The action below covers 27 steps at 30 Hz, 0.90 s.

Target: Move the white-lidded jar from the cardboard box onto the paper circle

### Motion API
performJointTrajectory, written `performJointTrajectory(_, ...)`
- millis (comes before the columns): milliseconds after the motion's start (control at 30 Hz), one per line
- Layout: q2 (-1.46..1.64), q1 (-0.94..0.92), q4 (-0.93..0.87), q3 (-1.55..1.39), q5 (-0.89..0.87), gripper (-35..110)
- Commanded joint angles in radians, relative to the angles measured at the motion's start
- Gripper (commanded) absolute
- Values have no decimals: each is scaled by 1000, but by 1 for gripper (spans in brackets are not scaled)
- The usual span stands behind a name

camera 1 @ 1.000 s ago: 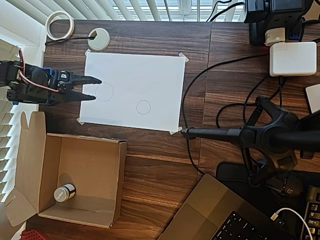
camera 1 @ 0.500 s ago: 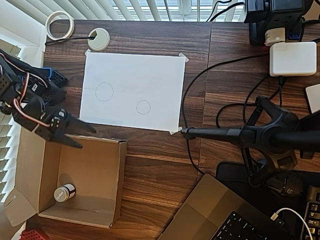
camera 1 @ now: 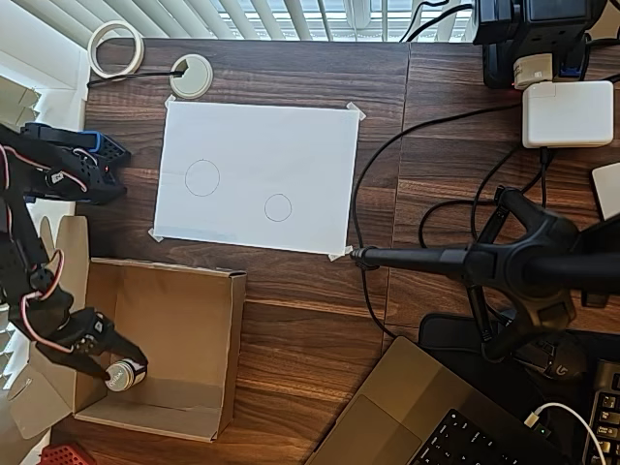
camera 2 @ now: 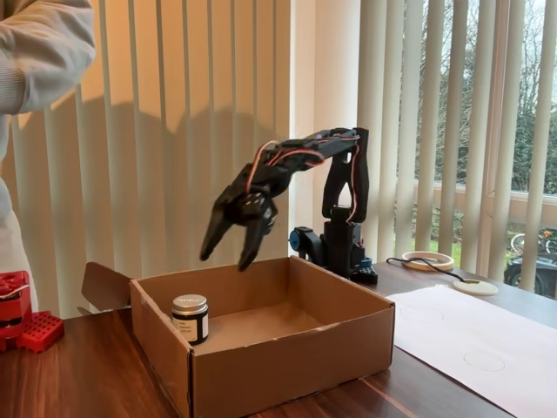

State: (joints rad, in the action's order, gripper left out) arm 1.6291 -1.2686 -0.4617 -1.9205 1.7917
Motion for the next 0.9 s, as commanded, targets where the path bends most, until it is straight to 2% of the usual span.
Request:
performJointTrajectory(0,-61,-63,61,127,49,36)
performJointTrajectory(400,-273,-106,91,308,84,45)
performJointTrajectory(867,-314,-114,109,272,150,46)
